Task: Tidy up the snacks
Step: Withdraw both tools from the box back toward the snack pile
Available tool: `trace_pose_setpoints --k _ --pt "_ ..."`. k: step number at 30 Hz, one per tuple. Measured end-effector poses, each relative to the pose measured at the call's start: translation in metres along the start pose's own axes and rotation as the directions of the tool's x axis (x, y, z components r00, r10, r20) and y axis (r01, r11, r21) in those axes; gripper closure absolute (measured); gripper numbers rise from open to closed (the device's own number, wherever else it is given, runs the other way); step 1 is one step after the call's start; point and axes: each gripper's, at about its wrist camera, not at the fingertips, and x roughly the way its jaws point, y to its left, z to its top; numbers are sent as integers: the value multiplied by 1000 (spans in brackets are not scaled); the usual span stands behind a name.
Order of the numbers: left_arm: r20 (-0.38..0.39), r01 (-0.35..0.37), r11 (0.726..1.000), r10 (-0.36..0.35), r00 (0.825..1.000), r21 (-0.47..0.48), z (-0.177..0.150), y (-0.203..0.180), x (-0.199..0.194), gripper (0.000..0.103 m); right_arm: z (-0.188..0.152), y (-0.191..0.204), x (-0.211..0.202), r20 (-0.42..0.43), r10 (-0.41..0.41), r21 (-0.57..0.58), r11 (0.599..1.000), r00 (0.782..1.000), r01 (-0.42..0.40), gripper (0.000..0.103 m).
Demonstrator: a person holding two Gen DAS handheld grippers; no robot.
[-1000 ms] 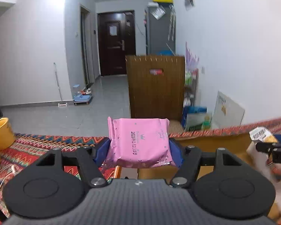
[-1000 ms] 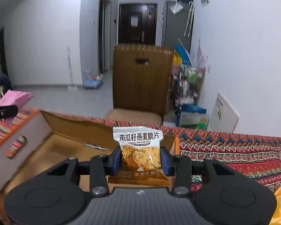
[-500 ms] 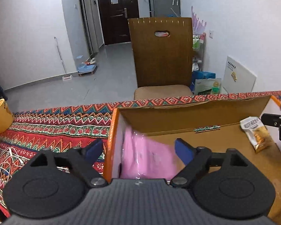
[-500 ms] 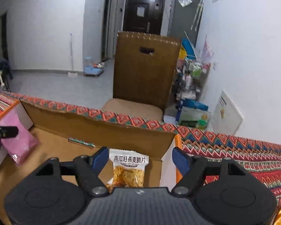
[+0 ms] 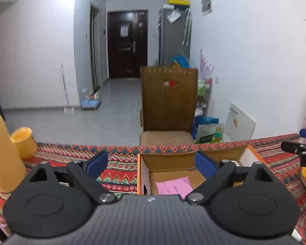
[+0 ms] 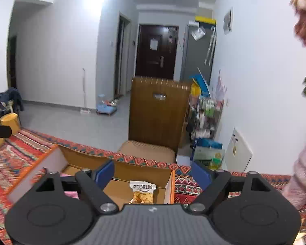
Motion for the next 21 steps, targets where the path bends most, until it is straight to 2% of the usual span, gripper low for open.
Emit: trace_pose_setpoints --k 4,9,13,16,21 --pt "45 34 999 -35 998 23 -10 -3 -72 6 -7 -5 -70 10 56 11 998 998 -56 15" --pt "64 62 998 -63 996 13 -43 2 -148 5 -47 -12 -156 10 123 34 992 992 -124 14" --pt "79 63 998 -63 995 4 -84 6 -200 5 -91 -9 -220 20 139 54 989 990 -140 12" --pt "102 53 999 -52 993 -1 -116 6 -234 5 -125 -3 -262 36 148 52 987 988 -150 7" --pt "119 69 996 -61 991 -59 -171 6 -283 5 -175 21 -318 66 131 37 990 989 -134 4"
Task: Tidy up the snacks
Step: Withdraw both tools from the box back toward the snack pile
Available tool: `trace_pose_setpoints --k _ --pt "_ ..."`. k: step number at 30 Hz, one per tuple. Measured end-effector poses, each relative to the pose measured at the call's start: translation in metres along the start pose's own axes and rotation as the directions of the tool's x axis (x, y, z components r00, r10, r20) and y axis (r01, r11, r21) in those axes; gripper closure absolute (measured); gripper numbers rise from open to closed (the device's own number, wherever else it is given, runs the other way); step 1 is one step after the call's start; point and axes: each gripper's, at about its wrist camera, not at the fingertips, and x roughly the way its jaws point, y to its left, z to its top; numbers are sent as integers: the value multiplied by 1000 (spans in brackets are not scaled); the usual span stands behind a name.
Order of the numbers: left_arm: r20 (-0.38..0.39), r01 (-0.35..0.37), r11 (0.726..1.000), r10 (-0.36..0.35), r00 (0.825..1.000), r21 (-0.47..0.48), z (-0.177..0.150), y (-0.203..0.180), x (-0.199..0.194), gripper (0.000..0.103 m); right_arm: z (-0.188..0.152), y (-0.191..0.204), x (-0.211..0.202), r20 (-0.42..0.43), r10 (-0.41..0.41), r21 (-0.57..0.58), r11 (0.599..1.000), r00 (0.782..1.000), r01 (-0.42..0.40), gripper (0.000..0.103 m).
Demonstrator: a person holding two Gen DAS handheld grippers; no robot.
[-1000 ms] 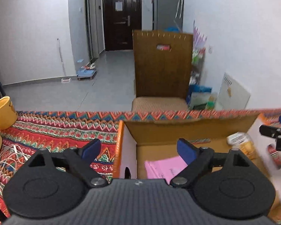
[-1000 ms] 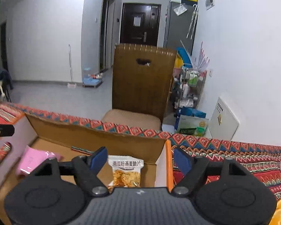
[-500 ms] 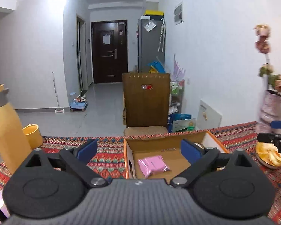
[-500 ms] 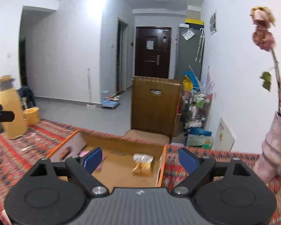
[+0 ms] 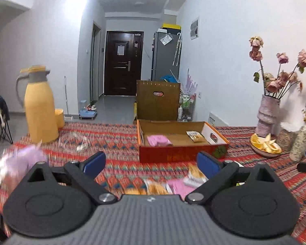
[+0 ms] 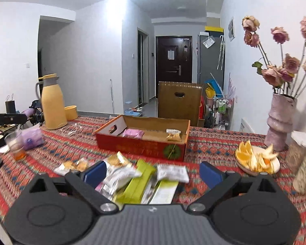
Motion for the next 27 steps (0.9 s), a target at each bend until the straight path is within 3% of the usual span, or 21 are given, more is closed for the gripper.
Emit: trace_pose_setpoints --k 5,13,19,27 --pt "25 -5 999 6 1000 -35 -45 -2 -51 5 -52 33 -35 9 -40 -26 999 999 40 4" --pt "-10 -50 997 49 999 -54 -119 0 -106 3 -106 65 -75 10 -76 64 995 997 76 4" --pt "-84 -29 999 28 996 -17 -159 -4 -117 3 -145 91 -89 -23 -111 26 993 994 111 4" --pt "-104 -7 1000 9 994 22 -165 -19 -108 3 -173 104 -87 -81 -91 14 996 993 92 4"
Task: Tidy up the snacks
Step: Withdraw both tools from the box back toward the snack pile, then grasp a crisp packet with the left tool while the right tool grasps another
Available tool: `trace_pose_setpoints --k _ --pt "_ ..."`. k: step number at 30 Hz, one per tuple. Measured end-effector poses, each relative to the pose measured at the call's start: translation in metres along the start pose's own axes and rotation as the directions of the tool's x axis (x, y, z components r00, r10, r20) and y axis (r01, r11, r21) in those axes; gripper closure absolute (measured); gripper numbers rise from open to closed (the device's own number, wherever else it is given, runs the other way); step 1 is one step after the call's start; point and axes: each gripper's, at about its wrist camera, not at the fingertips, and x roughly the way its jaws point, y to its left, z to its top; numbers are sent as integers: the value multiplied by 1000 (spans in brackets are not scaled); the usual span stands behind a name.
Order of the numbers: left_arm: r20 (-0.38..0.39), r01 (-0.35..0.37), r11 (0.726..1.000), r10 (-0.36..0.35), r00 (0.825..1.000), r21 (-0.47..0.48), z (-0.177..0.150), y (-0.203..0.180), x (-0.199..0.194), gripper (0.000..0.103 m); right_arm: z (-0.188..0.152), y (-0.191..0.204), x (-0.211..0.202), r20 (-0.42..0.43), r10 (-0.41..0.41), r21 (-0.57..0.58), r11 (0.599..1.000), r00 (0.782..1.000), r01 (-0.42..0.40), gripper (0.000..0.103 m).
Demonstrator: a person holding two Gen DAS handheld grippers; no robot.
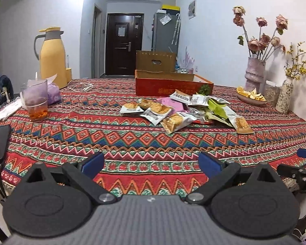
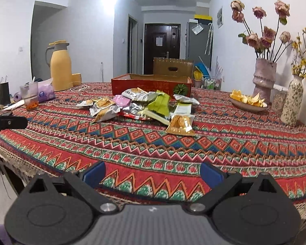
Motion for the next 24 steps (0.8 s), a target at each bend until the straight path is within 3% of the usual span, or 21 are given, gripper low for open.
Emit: trace_pose_setpoints --k 10,24 --pt "-84 22 1000 -21 996 9 2 -12 35 2 -1 -16 27 -44 8 63 998 999 -5 4" --pt "-177 64 998 -62 982 5 35 -18 128 2 39 -45 105 -103 -17 109 994 995 28 4"
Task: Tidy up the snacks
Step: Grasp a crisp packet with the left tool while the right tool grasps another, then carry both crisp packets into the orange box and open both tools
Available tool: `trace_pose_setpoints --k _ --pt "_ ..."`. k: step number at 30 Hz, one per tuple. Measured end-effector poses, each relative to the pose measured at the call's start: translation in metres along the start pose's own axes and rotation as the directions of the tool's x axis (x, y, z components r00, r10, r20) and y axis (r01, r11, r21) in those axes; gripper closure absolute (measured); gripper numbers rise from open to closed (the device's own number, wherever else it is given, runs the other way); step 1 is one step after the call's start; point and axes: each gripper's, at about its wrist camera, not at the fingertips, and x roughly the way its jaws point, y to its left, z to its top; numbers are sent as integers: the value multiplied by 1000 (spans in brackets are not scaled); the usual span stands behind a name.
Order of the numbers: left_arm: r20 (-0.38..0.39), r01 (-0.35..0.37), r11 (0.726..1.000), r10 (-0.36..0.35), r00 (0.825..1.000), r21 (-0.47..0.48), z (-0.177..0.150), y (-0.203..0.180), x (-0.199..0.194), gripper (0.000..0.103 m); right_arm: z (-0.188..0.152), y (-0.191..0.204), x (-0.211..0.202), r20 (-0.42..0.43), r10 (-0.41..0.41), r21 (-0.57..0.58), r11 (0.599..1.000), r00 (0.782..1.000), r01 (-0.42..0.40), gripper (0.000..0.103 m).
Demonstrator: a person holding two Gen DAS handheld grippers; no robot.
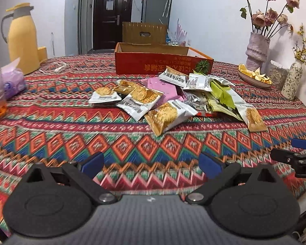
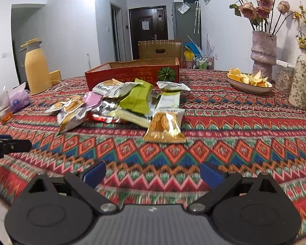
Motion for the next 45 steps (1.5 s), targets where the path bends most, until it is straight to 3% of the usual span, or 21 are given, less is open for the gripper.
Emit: trace_pose_setpoints --k 6,8,13,16,18,21,23,26,27,33,45 --pt "-17 41 998 -41 999 46 29 -4 40 4 26 -7 37 -20 -23 15 1000 1000 24 6" --pt "-45 47 999 -46 998 21 39 -3 56 8 34 -9 49 -28 -30 21 999 999 30 7" --pt "-69 153 982 -161 985 -106 60 3 83 9 53 -14 74 -35 -40 8 999 999 40 11" --pt "-82 123 981 -137 987 -149 67 2 97 9 61 -16 88 -41 -43 5 999 998 44 15" --pt "-96 70 985 -86 992 -156 68 1 106 13 65 -19 97 -50 -46 6 999 998 46 29" --pt "-115 13 987 -32 993 -163 68 1 115 20 65 -23 110 -77 -49 16 999 996 50 37" --pt "-116 -2 989 -15 993 -150 68 -1 114 26 65 -24 111 -72 -45 17 999 996 47 39" --pt "-112 -5 991 -10 994 -133 66 -7 112 45 64 -25 110 -70 -34 21 999 997 36 54" --pt "-109 -3 992 -11 994 -125 65 -9 110 50 63 -24 109 -72 -38 15 999 997 40 54" --pt "-104 5 996 -14 994 -93 56 -21 89 60 56 -23 90 -68 -33 8 999 997 34 56" --pt "-33 10 997 -13 999 -72 38 -22 21 62 40 -17 30 -13 -32 12 999 999 32 56"
